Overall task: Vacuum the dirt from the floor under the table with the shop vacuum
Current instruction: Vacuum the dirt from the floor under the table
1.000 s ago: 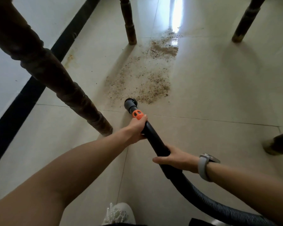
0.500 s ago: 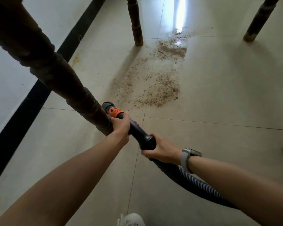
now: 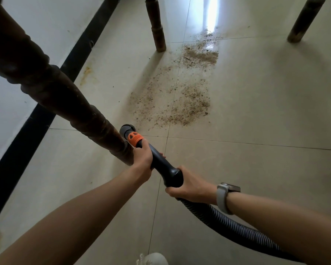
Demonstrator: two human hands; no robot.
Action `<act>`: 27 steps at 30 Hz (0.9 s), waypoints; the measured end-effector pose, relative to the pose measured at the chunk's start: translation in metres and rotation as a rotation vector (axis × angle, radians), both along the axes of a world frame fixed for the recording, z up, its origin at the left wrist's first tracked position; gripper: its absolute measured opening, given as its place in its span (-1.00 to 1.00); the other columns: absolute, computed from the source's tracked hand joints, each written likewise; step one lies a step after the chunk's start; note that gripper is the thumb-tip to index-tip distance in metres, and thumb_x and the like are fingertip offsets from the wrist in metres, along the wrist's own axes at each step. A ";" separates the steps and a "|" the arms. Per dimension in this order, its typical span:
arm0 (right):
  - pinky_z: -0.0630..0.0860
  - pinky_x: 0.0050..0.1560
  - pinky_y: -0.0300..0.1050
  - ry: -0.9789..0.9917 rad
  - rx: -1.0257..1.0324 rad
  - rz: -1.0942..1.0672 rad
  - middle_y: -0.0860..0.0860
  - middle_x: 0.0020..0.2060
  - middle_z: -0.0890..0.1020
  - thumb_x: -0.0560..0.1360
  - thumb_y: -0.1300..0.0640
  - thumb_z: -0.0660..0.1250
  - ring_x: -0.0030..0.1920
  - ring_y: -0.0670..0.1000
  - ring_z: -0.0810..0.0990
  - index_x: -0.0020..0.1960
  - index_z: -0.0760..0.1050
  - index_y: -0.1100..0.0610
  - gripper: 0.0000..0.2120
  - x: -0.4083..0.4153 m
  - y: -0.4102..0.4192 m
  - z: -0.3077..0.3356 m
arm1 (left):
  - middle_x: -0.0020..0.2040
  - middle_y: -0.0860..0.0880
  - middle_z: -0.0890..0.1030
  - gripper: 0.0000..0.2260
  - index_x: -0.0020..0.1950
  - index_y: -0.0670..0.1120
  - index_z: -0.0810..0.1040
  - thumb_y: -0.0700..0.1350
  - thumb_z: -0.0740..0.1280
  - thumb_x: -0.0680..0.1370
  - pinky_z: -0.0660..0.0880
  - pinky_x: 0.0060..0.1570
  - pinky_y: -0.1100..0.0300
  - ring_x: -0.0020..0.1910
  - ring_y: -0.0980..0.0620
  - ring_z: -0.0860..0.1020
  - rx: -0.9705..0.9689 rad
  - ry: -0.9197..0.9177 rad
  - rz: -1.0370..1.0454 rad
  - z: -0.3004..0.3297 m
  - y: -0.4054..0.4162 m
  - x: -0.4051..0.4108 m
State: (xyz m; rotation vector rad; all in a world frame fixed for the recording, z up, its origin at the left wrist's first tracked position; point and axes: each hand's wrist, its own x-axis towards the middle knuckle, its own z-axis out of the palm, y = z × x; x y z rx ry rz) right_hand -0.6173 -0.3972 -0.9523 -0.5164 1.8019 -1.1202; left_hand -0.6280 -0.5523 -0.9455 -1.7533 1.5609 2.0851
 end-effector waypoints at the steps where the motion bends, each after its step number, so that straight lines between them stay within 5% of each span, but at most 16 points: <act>1: 0.58 -0.22 -0.22 0.004 -0.003 -0.001 -0.03 -0.29 0.58 0.41 0.14 0.42 -0.32 -0.09 0.59 -0.06 0.39 0.04 -0.78 0.002 0.004 0.003 | -0.18 -0.20 0.50 -0.50 0.45 -0.24 0.14 0.03 0.13 0.64 0.49 -0.18 0.00 -0.29 -0.11 0.54 0.005 -0.005 -0.011 0.000 0.003 0.002; 4: 0.46 -0.36 -0.38 0.038 -0.005 -0.011 -0.06 -0.36 0.54 0.45 0.20 0.38 -0.39 -0.14 0.52 -0.20 0.36 -0.01 -0.78 0.008 0.015 0.011 | -0.03 -0.24 0.50 -0.52 0.45 -0.22 0.13 0.02 0.13 0.64 0.49 -0.29 0.03 -0.28 -0.11 0.55 0.015 -0.014 -0.056 0.002 0.013 0.005; 12: 0.50 -0.29 -0.34 0.090 0.058 -0.043 -0.08 -0.27 0.57 0.42 0.07 0.40 -0.30 -0.14 0.56 -0.06 0.34 -0.06 -0.76 0.016 0.026 0.010 | 0.11 -0.29 0.49 -0.51 0.48 -0.16 0.09 0.05 0.12 0.64 0.49 -0.34 0.03 -0.25 -0.14 0.56 0.055 -0.005 -0.095 0.008 0.024 0.005; 21: 0.53 -0.29 -0.26 0.074 0.134 -0.098 -0.05 -0.22 0.62 0.36 -0.01 0.42 -0.27 -0.11 0.63 0.06 0.36 0.03 -0.64 0.026 0.050 0.006 | -0.02 -0.28 0.50 -0.54 0.46 -0.16 0.10 0.02 0.11 0.64 0.51 -0.32 0.00 -0.27 -0.15 0.56 0.099 -0.025 -0.193 0.006 0.045 0.005; 27: 0.62 -0.12 -0.16 -0.004 0.168 -0.031 -0.02 -0.14 0.62 0.36 -0.09 0.46 -0.17 -0.08 0.66 0.09 0.34 0.03 -0.56 0.028 0.058 0.005 | -0.18 -0.25 0.49 -0.61 0.36 -0.21 0.18 0.00 0.11 0.64 0.54 -0.28 -0.03 -0.30 -0.17 0.54 0.122 -0.021 -0.252 0.004 0.056 0.007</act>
